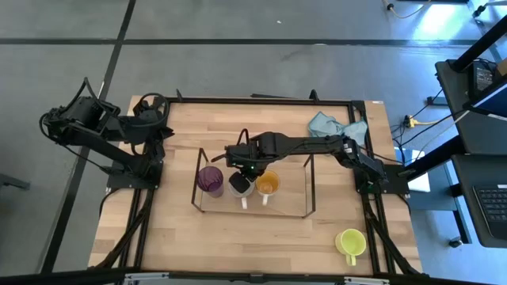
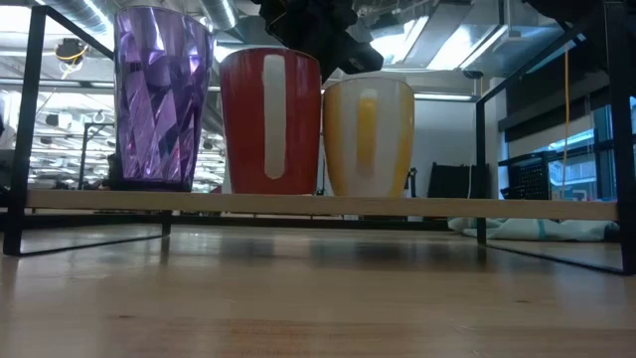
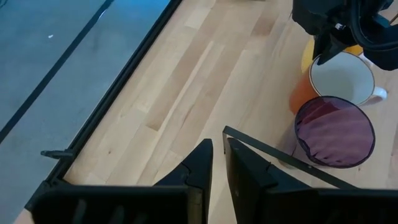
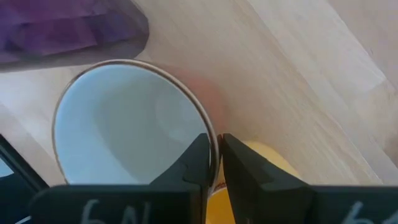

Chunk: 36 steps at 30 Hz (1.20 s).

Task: Stack small to large cups/mugs on shelf
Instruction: Adjust the red mug on the shelf

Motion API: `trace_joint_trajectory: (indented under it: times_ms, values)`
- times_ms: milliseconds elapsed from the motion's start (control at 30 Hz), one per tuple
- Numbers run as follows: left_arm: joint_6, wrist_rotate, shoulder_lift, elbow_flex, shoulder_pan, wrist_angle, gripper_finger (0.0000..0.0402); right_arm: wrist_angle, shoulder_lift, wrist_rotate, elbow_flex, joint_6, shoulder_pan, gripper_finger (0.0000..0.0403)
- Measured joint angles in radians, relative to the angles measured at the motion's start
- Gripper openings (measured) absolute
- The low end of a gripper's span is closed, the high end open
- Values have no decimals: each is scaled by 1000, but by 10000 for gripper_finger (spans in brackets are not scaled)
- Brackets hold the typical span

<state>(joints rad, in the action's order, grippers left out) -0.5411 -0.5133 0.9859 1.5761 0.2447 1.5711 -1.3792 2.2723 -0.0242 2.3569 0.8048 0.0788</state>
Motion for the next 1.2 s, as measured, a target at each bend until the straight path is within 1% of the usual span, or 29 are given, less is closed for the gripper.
trace_joint_trajectory:
  times_ms: [233, 500, 700, 967, 1200]
  values:
    - [-2, 0, 0, 0, 0, -1, 41, 5, 0, -4, 0, 2, 0, 45]
    - [-7, 0, 3, 0, 0, -3, 41, 18, 0, -1, 0, 55, 0, 45]
    - [-7, 0, 3, 0, 0, -2, 41, 17, 0, 11, 0, 61, 0, 45]
    - [-7, 0, 3, 0, 0, -2, 41, 13, 0, 12, 0, 133, 0, 45]
    - [-7, 0, 3, 0, 0, -2, 41, 13, 0, 14, 0, 165, 0, 45]
